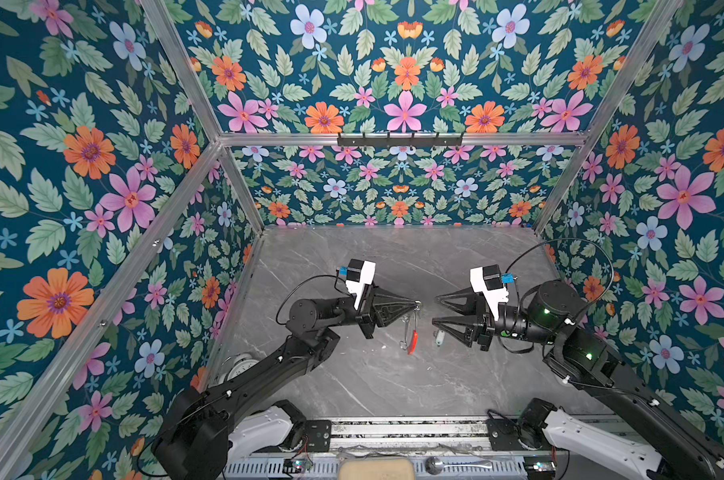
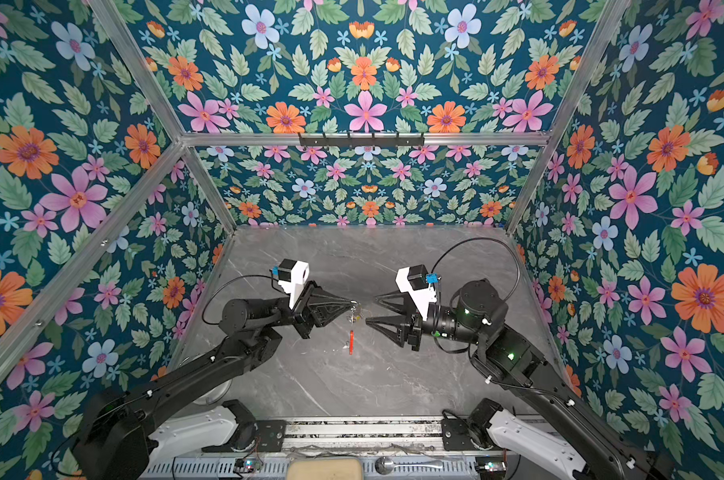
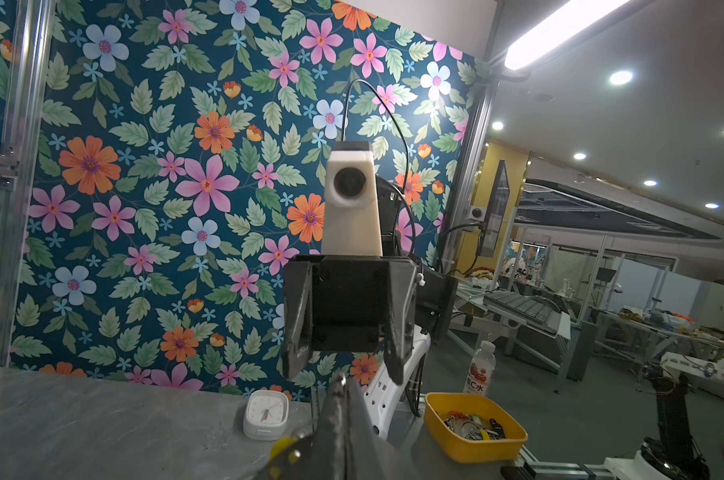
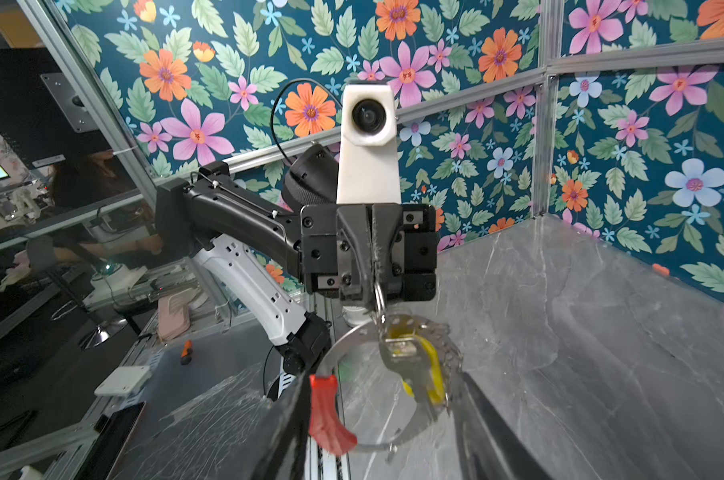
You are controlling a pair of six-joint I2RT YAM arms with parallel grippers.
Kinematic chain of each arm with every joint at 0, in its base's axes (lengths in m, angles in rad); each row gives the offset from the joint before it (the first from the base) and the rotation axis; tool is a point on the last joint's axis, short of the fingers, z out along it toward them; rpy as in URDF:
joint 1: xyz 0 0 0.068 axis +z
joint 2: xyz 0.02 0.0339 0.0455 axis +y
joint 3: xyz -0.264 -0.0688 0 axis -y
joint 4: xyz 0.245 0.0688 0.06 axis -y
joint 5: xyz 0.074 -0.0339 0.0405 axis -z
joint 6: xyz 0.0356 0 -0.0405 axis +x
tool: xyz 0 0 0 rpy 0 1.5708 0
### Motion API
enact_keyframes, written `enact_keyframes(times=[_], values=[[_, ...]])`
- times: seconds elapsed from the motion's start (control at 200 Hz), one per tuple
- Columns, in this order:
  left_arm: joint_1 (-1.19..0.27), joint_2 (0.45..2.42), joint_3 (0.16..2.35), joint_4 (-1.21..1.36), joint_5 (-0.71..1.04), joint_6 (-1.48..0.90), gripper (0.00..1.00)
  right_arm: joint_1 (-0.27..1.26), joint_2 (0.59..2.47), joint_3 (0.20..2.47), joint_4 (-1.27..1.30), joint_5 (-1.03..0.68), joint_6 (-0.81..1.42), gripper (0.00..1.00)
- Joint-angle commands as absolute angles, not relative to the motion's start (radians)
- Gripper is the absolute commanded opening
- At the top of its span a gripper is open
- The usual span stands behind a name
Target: Remove the keys from the keyring
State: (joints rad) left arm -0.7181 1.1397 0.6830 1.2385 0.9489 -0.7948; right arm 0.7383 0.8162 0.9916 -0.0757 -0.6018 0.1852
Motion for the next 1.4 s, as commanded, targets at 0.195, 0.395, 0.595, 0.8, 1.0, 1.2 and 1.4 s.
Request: enact_keyframes(times=[0.195,0.395,0.595,0.8,1.0,1.2,1.4], values=[[-0.717,1.178,0.665,1.457,0.888,-0.873,0.00,0.755,0.863,0.941,0.243,-0.537,0.338,0.55],[-0.717,1.195,0.658,1.492,0.880,-0.896,0.00,0.771,0.910,0.956,0.239,-0.573,0.341,0.50],[-0.716,1.195,0.655,1.497,0.876,-0.901,0.00,0.778,0.930,0.962,0.233,-0.608,0.344,0.33],[-0.717,1.200,0.658,1.496,0.879,-0.901,0.00,0.779,0.930,0.962,0.227,-0.618,0.336,0.23],[-0.718,1.204,0.660,1.494,0.881,-0.902,0.00,0.780,0.933,0.965,0.217,-0.628,0.329,0.16],[-0.717,1.212,0.666,1.493,0.885,-0.910,0.00,0.779,0.933,0.969,0.198,-0.637,0.321,0.05],[-0.716,1.215,0.676,1.475,0.893,-0.922,0.06,0.779,0.918,0.977,0.147,-0.622,0.298,0.00]])
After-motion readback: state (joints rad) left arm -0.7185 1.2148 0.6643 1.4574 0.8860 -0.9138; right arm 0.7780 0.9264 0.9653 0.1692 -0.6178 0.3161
